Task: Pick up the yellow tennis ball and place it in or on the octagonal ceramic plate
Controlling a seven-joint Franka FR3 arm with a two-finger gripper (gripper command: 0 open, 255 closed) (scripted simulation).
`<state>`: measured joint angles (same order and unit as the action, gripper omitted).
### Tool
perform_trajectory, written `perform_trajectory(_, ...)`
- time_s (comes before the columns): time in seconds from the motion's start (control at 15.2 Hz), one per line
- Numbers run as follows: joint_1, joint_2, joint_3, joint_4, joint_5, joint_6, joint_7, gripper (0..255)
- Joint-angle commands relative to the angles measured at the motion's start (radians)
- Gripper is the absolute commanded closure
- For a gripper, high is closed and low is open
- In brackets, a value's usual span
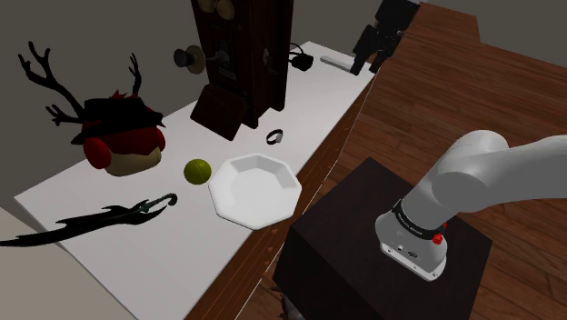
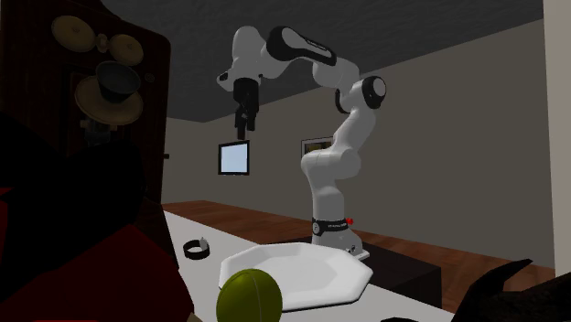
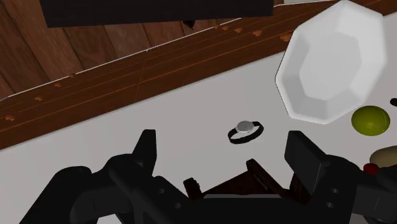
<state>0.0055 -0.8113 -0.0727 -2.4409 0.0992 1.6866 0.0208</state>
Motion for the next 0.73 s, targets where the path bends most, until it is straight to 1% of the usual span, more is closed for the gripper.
perform_trajectory(0.0,0.000,0.000,0.000,0.000,0.000,0.000,0.000,0)
perform_trajectory(0.33,0.051,0.100,0.083,-0.009,0.057,0.105,0.060,0)
perform_trajectory(0.66,0.097,0.225,0.163,0.012,0.103,0.208,0.117,0)
